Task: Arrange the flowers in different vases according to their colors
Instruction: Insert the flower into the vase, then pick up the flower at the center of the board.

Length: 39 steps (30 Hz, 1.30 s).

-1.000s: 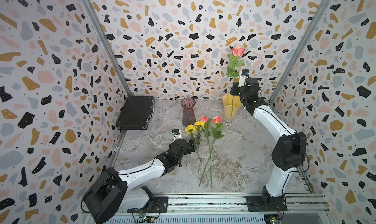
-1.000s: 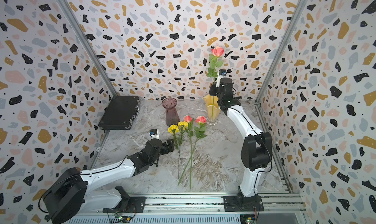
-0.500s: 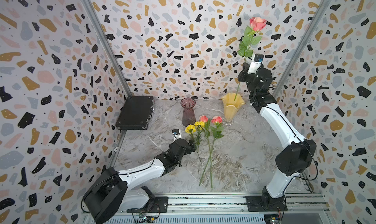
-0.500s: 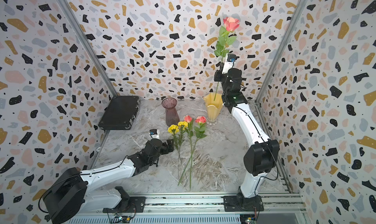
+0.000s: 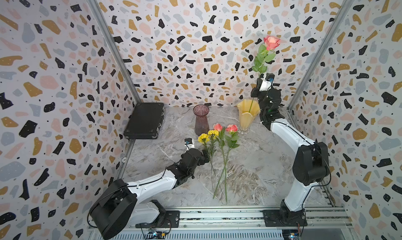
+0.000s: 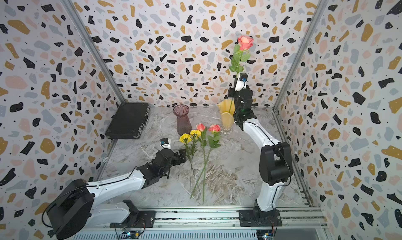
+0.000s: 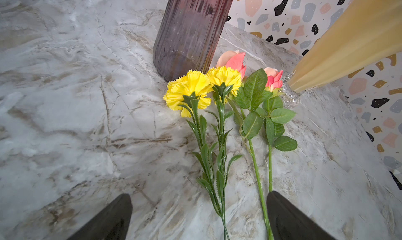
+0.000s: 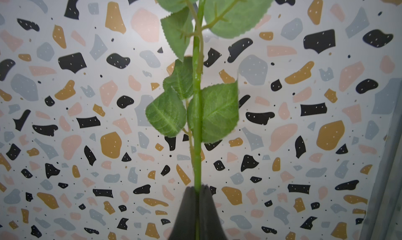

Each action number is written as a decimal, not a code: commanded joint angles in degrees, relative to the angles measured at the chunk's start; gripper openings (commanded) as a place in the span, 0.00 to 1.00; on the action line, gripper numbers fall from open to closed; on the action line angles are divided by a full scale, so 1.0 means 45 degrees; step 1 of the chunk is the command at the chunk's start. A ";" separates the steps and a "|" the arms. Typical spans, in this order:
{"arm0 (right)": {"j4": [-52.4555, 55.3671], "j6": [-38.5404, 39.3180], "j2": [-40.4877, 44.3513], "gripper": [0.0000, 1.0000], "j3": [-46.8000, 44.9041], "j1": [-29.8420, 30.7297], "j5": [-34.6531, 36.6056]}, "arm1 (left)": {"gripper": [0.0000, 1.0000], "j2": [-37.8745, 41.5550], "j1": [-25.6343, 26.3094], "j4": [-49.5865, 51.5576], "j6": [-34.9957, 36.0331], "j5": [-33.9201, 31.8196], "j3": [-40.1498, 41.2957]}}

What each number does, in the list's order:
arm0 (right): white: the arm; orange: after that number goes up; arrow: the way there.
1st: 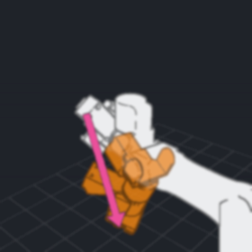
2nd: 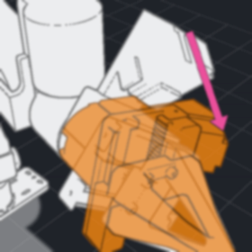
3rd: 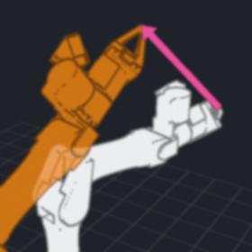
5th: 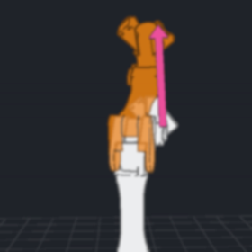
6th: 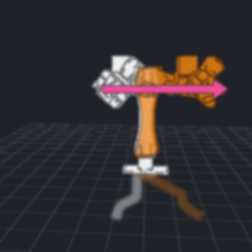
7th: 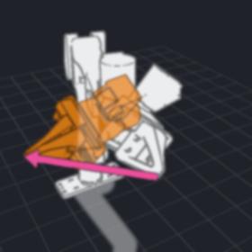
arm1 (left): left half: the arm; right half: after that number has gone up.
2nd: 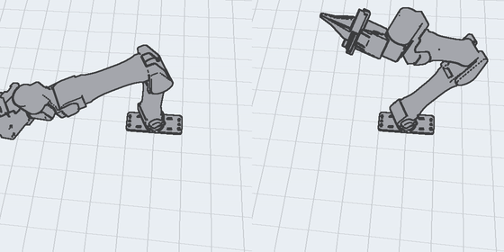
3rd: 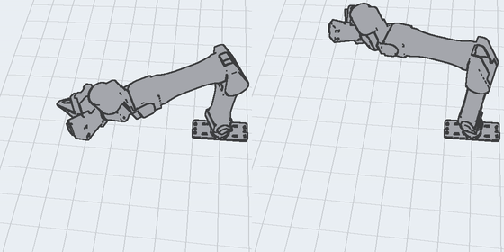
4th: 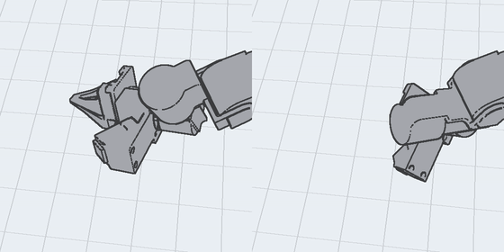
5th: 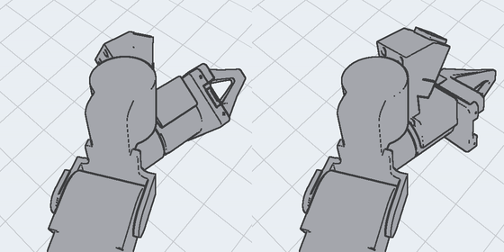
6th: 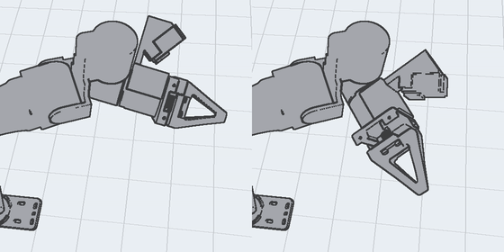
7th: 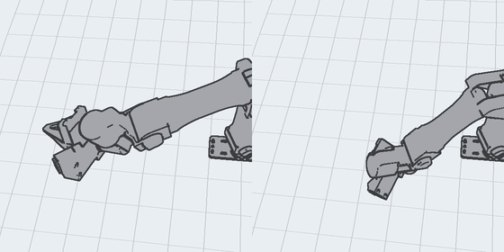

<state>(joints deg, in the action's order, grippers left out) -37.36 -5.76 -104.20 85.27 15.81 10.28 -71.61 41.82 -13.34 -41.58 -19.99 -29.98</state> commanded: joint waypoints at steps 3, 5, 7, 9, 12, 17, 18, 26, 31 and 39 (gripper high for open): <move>-0.1109 -0.0039 0.0007 0.00 -0.0611 0.0378 0.0230 | 1.00 -0.0018 0.0042 -0.0450 -0.0029 0.0046 -0.0089; -0.0989 -0.0075 0.0030 0.00 -0.0802 0.0589 0.0414 | 0.99 -0.0004 0.0042 -0.0434 -0.0037 -0.0005 -0.0090; -0.0676 -0.0311 0.0070 0.07 -0.0900 0.0731 0.0541 | 0.99 0.0019 0.0042 -0.0395 -0.0065 -0.0084 -0.0087; -0.0318 -0.0448 0.0119 0.15 -0.0942 0.0883 0.0652 | 0.99 0.0087 0.0042 -0.0240 -0.0040 -0.0250 -0.0105; 0.0627 -0.0552 0.0368 0.26 -0.0918 0.1103 0.0902 | 0.99 0.0321 0.0042 0.0329 0.0175 -0.0840 -0.0230; 0.3034 -0.1140 0.1500 0.46 -0.0924 0.1327 0.0671 | 0.99 0.0801 0.0042 0.1024 0.0382 -0.2318 -0.0191; 0.3433 -0.1279 0.1774 0.57 -0.1066 0.1366 0.0644 | 0.99 0.0897 0.0042 0.1082 0.0367 -0.2490 -0.0155; 1.1098 -0.3186 0.4690 1.00 -0.1041 0.1740 0.1861 | 0.99 0.2413 0.0022 0.2457 -0.0333 -0.3843 0.0097; 1.3680 -0.5392 0.6861 1.00 -0.3756 0.1574 0.1080 | 0.99 0.2836 -0.0046 0.2217 -0.0434 -0.3541 0.0436; 1.3801 -0.6013 0.7414 1.00 -0.7147 0.2946 -0.2217 | 0.99 0.1304 -0.0193 0.1264 0.0912 0.0879 -0.0350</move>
<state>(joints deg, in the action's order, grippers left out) 21.63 -29.04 -71.24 54.76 27.03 5.10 -63.75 41.19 -5.08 -40.60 -26.06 -29.15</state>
